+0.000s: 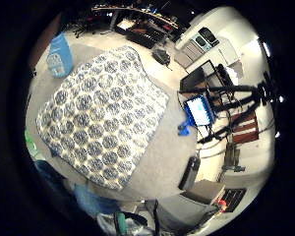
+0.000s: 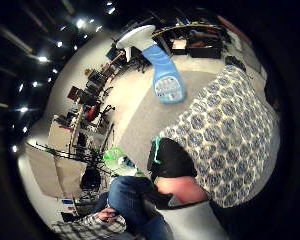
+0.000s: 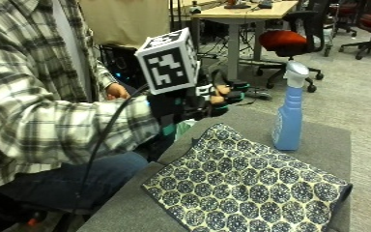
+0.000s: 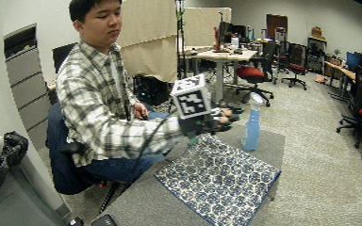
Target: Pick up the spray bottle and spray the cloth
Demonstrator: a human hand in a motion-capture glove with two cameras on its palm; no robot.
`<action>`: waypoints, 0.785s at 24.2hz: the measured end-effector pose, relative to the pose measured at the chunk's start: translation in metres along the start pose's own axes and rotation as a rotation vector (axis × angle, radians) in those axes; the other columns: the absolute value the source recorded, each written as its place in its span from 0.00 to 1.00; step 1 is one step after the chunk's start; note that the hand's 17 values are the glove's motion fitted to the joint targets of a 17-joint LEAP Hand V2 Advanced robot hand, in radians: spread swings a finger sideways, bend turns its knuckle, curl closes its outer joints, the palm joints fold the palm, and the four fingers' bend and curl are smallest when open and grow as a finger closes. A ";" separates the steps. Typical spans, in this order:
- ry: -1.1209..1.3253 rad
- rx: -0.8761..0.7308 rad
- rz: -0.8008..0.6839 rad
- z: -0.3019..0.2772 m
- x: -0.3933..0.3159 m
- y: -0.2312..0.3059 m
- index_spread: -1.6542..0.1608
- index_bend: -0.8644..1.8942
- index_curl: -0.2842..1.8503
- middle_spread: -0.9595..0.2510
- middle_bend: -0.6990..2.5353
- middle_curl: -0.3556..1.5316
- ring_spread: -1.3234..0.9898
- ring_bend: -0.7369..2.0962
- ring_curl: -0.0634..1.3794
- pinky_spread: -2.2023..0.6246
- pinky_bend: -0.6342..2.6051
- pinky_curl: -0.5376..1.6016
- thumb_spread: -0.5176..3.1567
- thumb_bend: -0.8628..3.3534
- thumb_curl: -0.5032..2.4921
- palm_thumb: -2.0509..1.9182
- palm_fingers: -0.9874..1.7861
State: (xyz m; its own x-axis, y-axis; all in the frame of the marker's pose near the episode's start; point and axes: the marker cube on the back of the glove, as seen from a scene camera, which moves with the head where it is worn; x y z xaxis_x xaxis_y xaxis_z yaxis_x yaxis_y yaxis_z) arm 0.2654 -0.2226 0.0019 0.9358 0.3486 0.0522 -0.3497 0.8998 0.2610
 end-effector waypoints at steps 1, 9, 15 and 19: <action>0.010 -0.013 0.002 -0.005 0.004 0.019 0.69 0.38 0.30 0.70 0.27 0.37 0.59 0.35 0.27 0.84 0.30 0.41 0.41 0.20 0.34 0.63 0.37; 0.042 -0.071 0.079 -0.025 0.010 0.193 0.69 0.38 0.29 0.70 0.27 0.36 0.60 0.35 0.27 0.85 0.30 0.40 0.42 0.20 0.34 0.63 0.38; 0.053 -0.103 0.128 -0.023 -0.004 0.303 0.69 0.38 0.29 0.70 0.27 0.36 0.61 0.35 0.26 0.85 0.30 0.40 0.43 0.20 0.33 0.63 0.39; 0.066 -0.108 0.158 -0.021 -0.017 0.349 0.69 0.38 0.29 0.71 0.27 0.36 0.61 0.35 0.26 0.85 0.30 0.39 0.43 0.20 0.33 0.64 0.39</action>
State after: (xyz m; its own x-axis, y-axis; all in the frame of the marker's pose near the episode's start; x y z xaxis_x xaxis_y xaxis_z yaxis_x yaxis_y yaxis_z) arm 0.1265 0.0911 0.0716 0.8653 0.5009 0.0198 -0.4979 0.8543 0.1492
